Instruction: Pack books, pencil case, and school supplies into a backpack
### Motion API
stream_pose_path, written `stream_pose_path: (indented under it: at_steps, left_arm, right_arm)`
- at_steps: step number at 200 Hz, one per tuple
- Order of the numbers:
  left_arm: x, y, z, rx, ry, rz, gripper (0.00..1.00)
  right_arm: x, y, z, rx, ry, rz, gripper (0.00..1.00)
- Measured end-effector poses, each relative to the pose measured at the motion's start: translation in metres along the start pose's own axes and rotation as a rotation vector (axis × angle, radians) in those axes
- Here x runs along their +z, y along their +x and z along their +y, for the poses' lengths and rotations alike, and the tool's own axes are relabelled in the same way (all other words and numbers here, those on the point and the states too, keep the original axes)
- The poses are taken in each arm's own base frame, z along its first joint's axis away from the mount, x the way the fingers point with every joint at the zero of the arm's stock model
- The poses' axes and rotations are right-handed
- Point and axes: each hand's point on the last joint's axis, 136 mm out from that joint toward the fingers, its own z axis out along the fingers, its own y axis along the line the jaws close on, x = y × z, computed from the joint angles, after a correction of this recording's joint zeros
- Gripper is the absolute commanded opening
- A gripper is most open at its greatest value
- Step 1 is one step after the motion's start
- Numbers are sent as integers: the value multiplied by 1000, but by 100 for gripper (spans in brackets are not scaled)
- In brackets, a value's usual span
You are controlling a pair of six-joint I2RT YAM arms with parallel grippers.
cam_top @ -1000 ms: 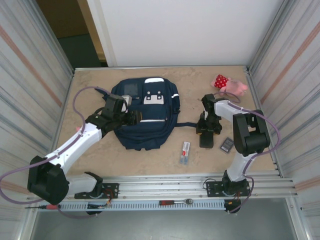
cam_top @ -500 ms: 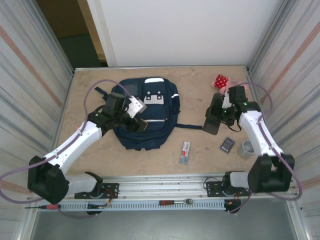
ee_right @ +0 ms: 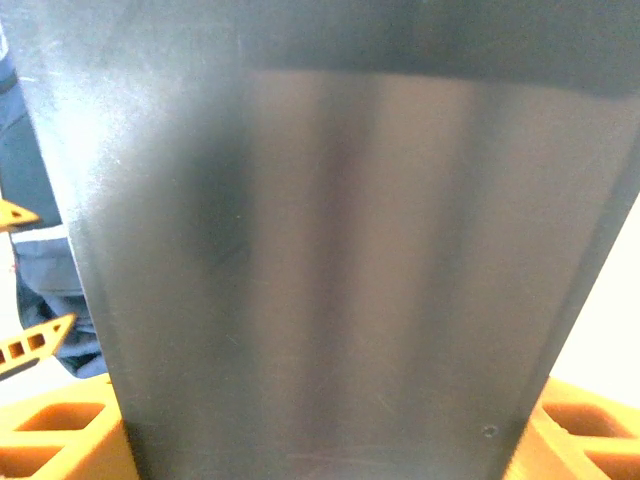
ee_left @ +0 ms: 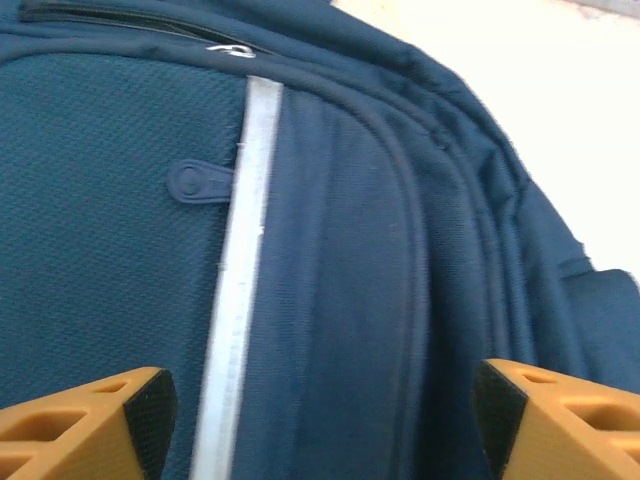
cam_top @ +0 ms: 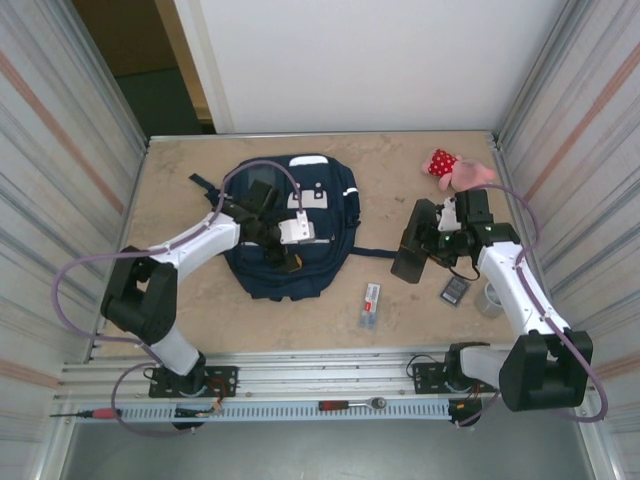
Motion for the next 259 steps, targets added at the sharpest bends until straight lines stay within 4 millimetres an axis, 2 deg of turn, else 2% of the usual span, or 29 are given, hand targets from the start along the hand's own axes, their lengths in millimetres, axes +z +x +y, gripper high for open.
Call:
stream_pose_path:
  at_steps: [26, 77, 107, 127, 139, 161, 170, 176, 189, 218, 240, 259]
  left_arm:
    - [3, 3, 12, 29, -4, -13, 80]
    - [13, 7, 9, 97, 35, -1, 84]
    - [14, 8, 8, 123, 41, 5, 83]
    - [19, 10, 9, 136, 29, 31, 66]
    - [25, 14, 9, 141, 19, 57, 52]
    - [33, 17, 2, 168, 9, 104, 35]
    - [33, 15, -1, 178, 0, 109, 21]
    - [30, 12, -1, 172, -12, 109, 11]
    - [21, 1, -1, 155, -46, 96, 0]
    - [-17, -35, 11, 74, -144, 28, 0]
    - [-48, -64, 25, -13, -209, -44, 0]
    - [-67, -78, 33, -96, -245, -87, 0]
  right_arm:
    - [0, 0, 1, 0, -3, 1, 55]
    - [0, 1, 2, -1, -9, 4, 56]
    - [0, 1, 2, -2, -11, 5, 56]
    - [0, 1, 2, -2, -11, 5, 56]
    - [0, 1, 2, -2, -11, 5, 55]
    - [0, 1, 3, 9, -17, 4, 55]
    - [0, 0, 4, 12, -20, 2, 55]
    - [1, 0, 4, 12, -22, 1, 55]
    - [1, 0, 5, 25, -27, 1, 55]
    - [6, 2, 10, 70, -63, 6, 55]
    - [5, 4, 26, 72, -111, 4, 55]
    - [5, 5, 41, 85, -152, 14, 55]
